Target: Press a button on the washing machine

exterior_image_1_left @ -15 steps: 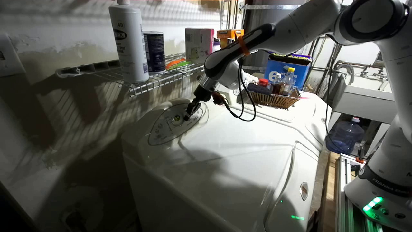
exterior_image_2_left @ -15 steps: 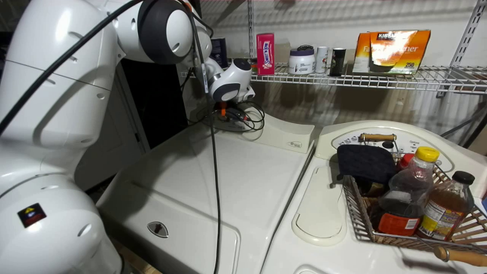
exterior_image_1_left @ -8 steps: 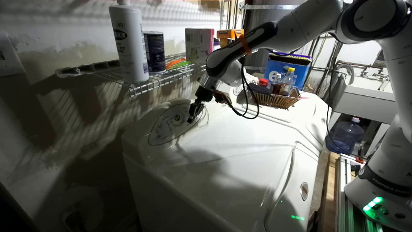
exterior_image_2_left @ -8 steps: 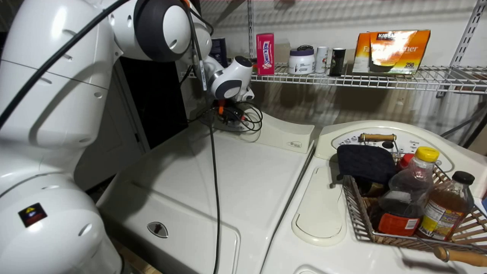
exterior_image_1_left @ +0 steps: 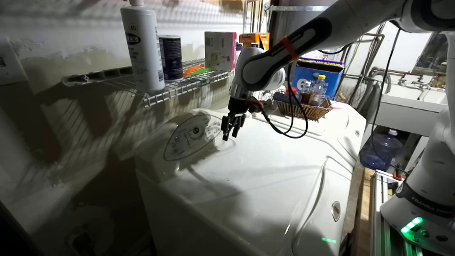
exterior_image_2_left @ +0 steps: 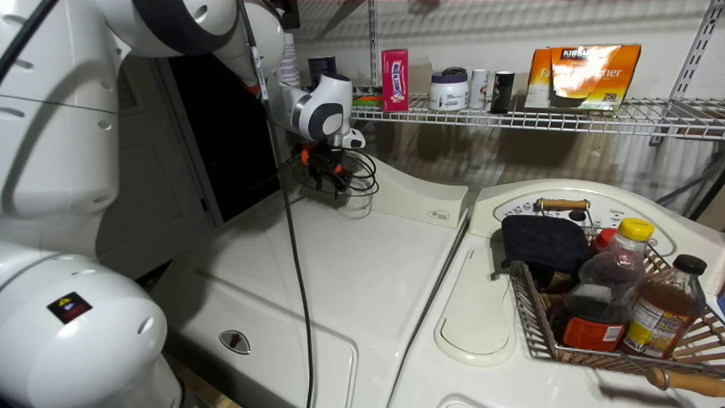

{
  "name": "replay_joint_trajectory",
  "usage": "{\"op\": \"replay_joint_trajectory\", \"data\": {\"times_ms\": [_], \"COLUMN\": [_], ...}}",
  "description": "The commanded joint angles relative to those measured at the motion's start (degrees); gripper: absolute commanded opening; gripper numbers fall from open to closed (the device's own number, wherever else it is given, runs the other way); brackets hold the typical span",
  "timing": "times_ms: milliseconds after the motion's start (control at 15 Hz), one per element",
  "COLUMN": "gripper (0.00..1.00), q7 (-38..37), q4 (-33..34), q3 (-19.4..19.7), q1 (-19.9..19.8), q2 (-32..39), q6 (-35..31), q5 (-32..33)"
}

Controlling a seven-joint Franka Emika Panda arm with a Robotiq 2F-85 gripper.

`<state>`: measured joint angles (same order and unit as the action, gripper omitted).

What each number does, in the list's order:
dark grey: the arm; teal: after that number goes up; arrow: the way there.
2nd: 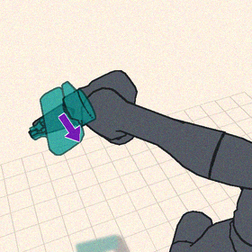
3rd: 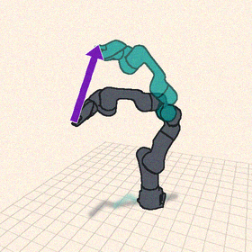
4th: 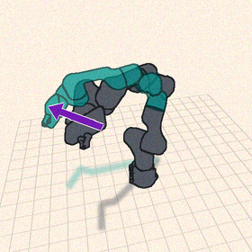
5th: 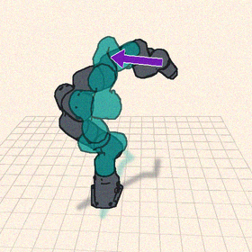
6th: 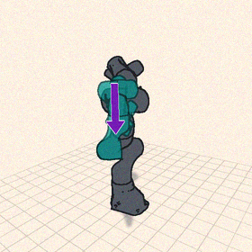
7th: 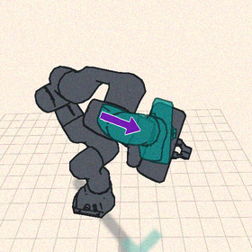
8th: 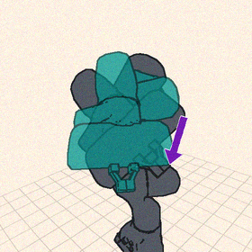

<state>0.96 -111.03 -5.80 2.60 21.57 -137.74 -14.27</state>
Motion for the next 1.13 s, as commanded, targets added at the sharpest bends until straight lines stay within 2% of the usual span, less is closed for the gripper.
{"op": "replay_joint_trajectory", "data": {"times_ms": [0, 200, 333, 467, 600, 667, 733, 1067], "gripper": [1.0, 1.0, 1.0, 1.0, 1.0, 1.0, 1.0, 1.0], "q7": [-15.2, -24.7, -27.0, -26.2, -23.4, -20.7, -22.9, -20.8], "q4": [-8.6, -13.0, -15.3, -17.9, -20.8, -22.3, -17.7, -21.0], "q3": [4.0, 4.2, 2.9, 1.6, 0.3, -0.3, -0.2, -1.1], "q1": [4.9, 6.4, 6.2, 5.7, 5.3, 5.4, 4.7, 4.6], "q2": [-10.6, -18.1, -22.6, -26.6, -29.8, -30.6, -27.1, -29.6], "q6": [3.3, 7.2, 10.1, 10.1, 7.5, 3.9, 8.4, 5.2], "q5": [9.5, 16.1, 18.9, 20.9, 22.5, 22.5, 20.4, 20.9]}}
